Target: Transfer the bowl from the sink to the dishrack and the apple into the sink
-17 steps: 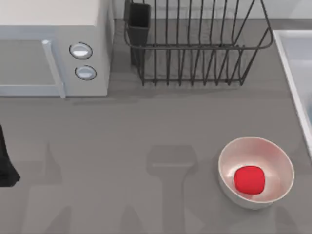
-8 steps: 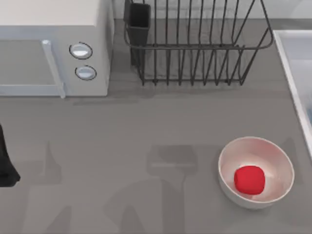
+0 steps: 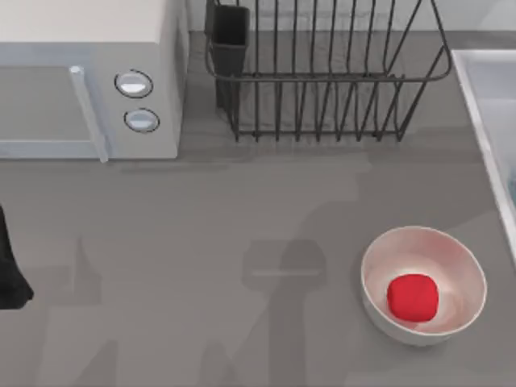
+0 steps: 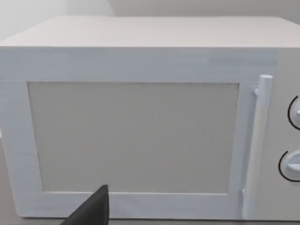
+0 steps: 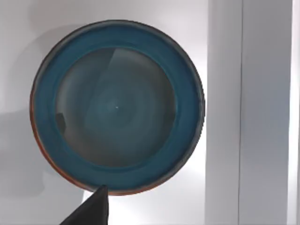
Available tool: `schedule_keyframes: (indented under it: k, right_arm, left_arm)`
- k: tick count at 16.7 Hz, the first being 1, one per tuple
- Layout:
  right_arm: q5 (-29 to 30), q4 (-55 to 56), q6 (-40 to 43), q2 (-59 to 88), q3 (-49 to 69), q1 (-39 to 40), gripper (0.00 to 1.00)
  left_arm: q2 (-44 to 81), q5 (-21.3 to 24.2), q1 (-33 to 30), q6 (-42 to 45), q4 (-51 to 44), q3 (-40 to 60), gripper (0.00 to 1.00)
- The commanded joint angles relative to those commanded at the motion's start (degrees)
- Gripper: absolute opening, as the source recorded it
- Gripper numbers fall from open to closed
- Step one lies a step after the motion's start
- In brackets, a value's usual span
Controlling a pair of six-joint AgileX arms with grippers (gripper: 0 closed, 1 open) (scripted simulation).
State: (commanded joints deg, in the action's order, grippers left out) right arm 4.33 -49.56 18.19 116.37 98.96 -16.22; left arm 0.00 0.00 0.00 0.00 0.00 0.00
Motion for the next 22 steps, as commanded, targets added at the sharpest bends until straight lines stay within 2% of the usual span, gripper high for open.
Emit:
schedule_keyframes:
  k: [6,11,19,22]
  right_arm:
    - [-2.76,-12.28,0.24,16.86,20.4,-3.93,1.0]
    - [-5.56,-20.62,1.8,28.73,33.02,-5.65,1.0]
    - [-5.85,-21.76,2.36,30.86,34.95,-5.57,1.0]
    - [-5.87,-17.92,2.15,32.9,33.02,-5.64,1.0]
  left_arm:
    - [0.0,0.0,0.0,0.0,0.0,0.0,1.0]
    - [0.0,0.0,0.0,0.0,0.0,0.0,1.0]
    - [0.0,0.0,0.0,0.0,0.0,0.0,1.0]
    - [0.0,0.0,0.0,0.0,0.0,0.0,1.0]
